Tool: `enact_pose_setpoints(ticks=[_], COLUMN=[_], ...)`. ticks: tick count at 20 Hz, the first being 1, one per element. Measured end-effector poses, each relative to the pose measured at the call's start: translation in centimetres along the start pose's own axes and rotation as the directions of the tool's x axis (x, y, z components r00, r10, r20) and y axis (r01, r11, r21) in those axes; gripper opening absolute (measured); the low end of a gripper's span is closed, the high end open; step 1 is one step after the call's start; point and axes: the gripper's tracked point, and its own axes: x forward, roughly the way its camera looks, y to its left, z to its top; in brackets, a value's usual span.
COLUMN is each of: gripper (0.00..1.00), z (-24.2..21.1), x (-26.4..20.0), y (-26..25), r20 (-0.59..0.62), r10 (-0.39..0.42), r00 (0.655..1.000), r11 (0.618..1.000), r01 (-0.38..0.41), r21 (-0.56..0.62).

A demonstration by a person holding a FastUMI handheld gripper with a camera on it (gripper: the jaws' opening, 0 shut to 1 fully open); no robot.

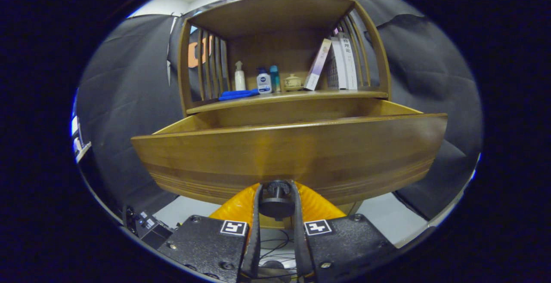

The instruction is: Pull open the drawer, take out the items inside it, and place them on the countertop above the cabinet.

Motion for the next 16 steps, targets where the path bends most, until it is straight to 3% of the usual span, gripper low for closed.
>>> enact_pose_setpoints(ticks=[12, 16], gripper=[0.35, 0.46], z=[-1.8, -1.5], x=[-3.1, -3.7], y=[0.6, 0.3], r20=[-0.035, -0.069], r10=[0.039, 0.026], r00=[0.999, 0.997], r11=[0.999, 0.996], r01=[-0.041, -0.032], r21=[-0.036, -0.088])
